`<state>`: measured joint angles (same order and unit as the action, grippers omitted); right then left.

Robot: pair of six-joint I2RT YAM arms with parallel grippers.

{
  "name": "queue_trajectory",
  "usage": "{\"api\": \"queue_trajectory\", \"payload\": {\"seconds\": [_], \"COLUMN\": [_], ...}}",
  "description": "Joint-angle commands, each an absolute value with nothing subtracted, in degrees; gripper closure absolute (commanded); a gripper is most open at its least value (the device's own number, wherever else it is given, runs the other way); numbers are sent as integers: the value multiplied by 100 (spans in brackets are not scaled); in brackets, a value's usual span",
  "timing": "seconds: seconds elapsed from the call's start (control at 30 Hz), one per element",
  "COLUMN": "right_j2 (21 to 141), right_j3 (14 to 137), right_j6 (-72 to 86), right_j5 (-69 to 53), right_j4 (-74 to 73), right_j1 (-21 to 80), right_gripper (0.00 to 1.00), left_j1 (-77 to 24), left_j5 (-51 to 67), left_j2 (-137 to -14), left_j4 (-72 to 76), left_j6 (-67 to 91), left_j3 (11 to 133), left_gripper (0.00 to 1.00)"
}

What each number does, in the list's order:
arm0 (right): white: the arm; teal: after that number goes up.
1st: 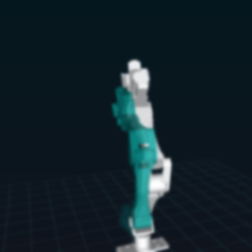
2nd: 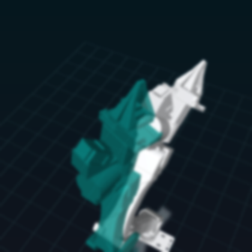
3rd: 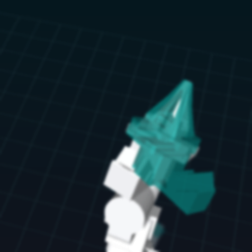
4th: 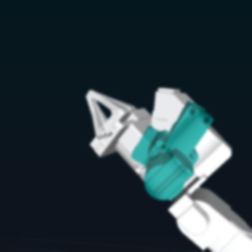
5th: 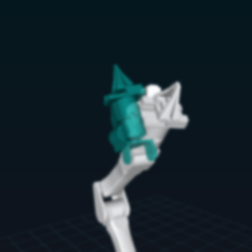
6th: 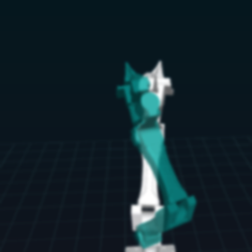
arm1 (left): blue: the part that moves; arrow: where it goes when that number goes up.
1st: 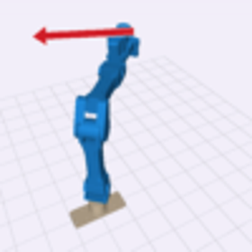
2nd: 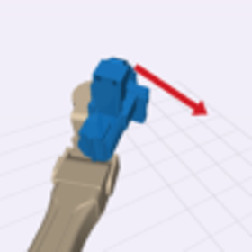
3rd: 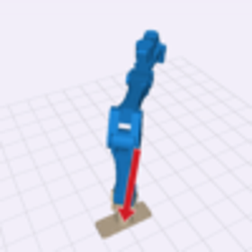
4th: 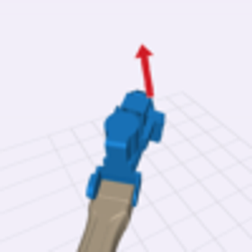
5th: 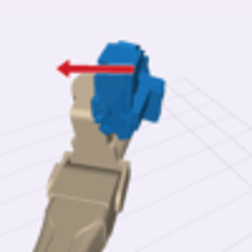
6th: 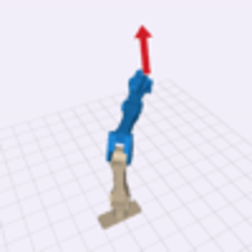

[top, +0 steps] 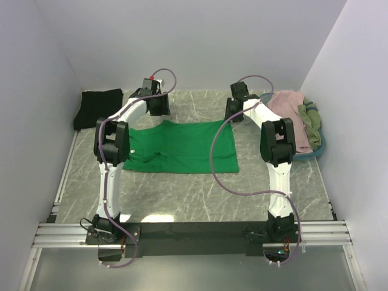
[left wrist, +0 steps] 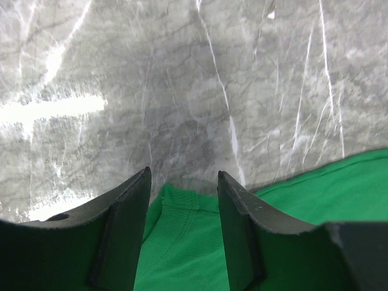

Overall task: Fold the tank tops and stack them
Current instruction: Fold the tank top

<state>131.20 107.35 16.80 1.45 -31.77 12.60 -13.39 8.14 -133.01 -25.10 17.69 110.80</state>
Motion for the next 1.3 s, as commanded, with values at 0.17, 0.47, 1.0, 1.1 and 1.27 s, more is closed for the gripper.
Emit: {"api": "queue_trajectory", "payload": {"seconds": [0.17, 0.47, 1.0, 1.1, 1.27], "right_j2": [13052, 13104, 13245, 13245, 13245], "right_j3": [11004, 11021, 11118, 11109, 11083], "right_j6": [1758, 1784, 1819, 1811, 1828], "right_j5": [-52, -150, -255, -255, -264], "right_j4": [-3023, -3015, -3085, -3085, -3067], "right_j1": [1230, 1231, 1230, 1239, 1230], "right_gripper": [56, 56, 58, 58, 59], "left_j1": [-1415, -1477, -1529, -1529, -1538], "left_j5": [923, 853, 519, 475, 528], "left_j2": [-13149, -13262, -13456, -13491, -13526], "left_j4": [-2883, -3103, -3296, -3296, -3234], "left_j6": [1318, 1143, 1055, 1063, 1116], "left_j3": [11338, 11408, 11487, 11479, 11417], "left_gripper": [49, 49, 50, 51, 51]}}
